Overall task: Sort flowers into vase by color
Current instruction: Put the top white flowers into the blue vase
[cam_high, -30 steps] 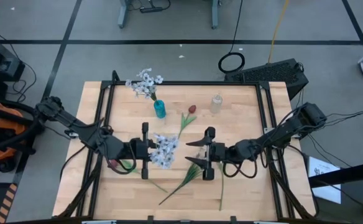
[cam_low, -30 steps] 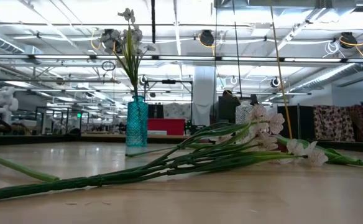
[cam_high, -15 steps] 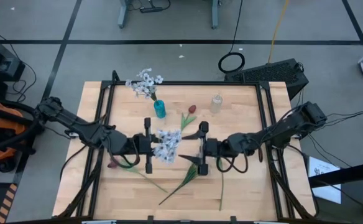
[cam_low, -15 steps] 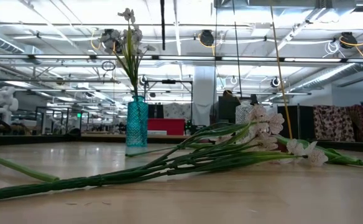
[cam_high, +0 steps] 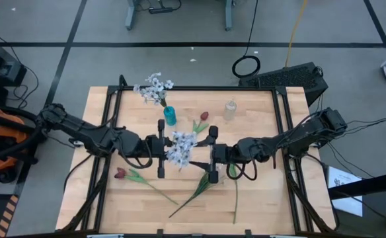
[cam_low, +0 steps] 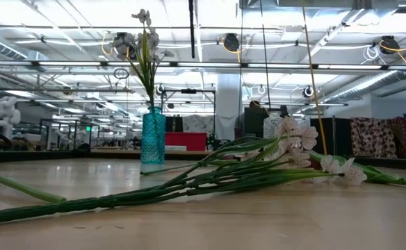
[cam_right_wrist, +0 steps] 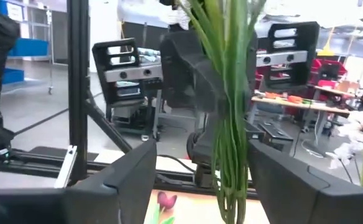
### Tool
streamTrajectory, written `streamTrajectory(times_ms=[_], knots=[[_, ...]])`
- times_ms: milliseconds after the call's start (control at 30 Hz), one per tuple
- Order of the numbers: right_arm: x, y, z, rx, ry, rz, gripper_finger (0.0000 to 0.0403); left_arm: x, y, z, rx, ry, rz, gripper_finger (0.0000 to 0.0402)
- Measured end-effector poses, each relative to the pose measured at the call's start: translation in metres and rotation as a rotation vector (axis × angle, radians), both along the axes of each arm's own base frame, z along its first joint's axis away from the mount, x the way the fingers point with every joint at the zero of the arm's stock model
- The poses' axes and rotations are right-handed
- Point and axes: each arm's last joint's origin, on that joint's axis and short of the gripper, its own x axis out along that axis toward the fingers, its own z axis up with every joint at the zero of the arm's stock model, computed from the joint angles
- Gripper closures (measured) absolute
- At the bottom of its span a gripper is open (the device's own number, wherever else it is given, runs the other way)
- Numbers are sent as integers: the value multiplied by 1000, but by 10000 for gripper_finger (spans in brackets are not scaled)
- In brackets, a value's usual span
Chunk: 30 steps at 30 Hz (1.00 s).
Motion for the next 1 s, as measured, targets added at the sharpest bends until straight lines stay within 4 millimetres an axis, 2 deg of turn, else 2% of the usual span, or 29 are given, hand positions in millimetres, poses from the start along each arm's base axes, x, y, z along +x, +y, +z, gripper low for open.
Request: streamTrajectory(times_ms=[167, 433, 800, 933, 1000], knots=[[2, -9, 0, 24, 0, -25, 199, 3, 7, 0, -3, 2, -3, 377], [5, -19, 0, 31, 0, -46, 277, 6, 18, -1, -4, 14, -8, 370], [7, -27, 0, 33, 1, -6, 390, 7, 22, -1, 0, 15, -21, 367], [7, -28, 0, 30, 2, -7, 394, 7, 22, -1, -5, 15, -21, 362], [7, -28, -1, 29, 3, -7, 395, 7, 22, -1, -5, 15, -23, 346]])
